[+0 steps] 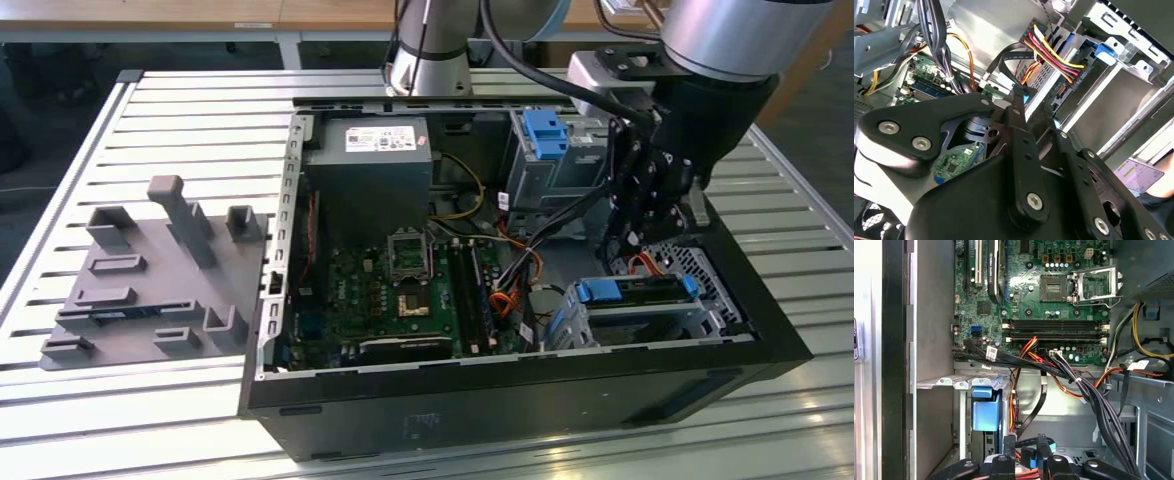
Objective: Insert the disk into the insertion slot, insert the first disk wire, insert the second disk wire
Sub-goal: 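Insert the second disk wire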
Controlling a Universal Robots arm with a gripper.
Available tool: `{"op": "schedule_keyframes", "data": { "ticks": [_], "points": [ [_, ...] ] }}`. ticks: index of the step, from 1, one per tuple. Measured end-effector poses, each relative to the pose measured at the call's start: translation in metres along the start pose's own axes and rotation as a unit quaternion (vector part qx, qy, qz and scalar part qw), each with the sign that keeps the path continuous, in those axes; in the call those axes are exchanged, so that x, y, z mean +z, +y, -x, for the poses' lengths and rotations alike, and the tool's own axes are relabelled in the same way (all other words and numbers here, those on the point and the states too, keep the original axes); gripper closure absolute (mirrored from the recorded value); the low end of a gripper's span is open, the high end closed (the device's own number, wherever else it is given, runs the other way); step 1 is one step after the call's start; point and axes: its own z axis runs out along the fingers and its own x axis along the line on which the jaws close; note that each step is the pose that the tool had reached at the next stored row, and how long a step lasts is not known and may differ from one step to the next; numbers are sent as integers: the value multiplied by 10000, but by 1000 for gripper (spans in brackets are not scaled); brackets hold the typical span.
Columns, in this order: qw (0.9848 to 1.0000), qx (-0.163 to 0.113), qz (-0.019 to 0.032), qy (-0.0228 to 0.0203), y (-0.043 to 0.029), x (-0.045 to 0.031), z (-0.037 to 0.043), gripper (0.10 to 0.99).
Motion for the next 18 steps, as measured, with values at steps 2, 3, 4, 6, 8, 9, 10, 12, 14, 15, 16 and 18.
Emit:
{"op": "schedule_keyframes", "data": {
  "ticks": [2,3,4,6,8,9,10,12,14,15,16,18],
  "points": [
    [10000,0,-1,12,0,7,1,788],
    [10000,0,-1,15,0,12,1,855],
    [10000,0,-1,16,1,16,1,855],
    [10000,0,-1,17,1,17,1,918],
    [10000,0,-1,4,-4,19,0,937],
    [10000,1,0,-14,-6,20,-7,937],
    [10000,1,1,-31,-8,20,-19,937],
    [10000,2,1,-61,-10,21,-59,937],
    [10000,2,1,-79,-11,24,-104,937],
    [10000,3,2,-87,-11,26,-121,937],
    [9999,3,2,-101,-11,26,-136,937],
    [9999,5,3,-162,-12,27,-160,937]
  ]
}}
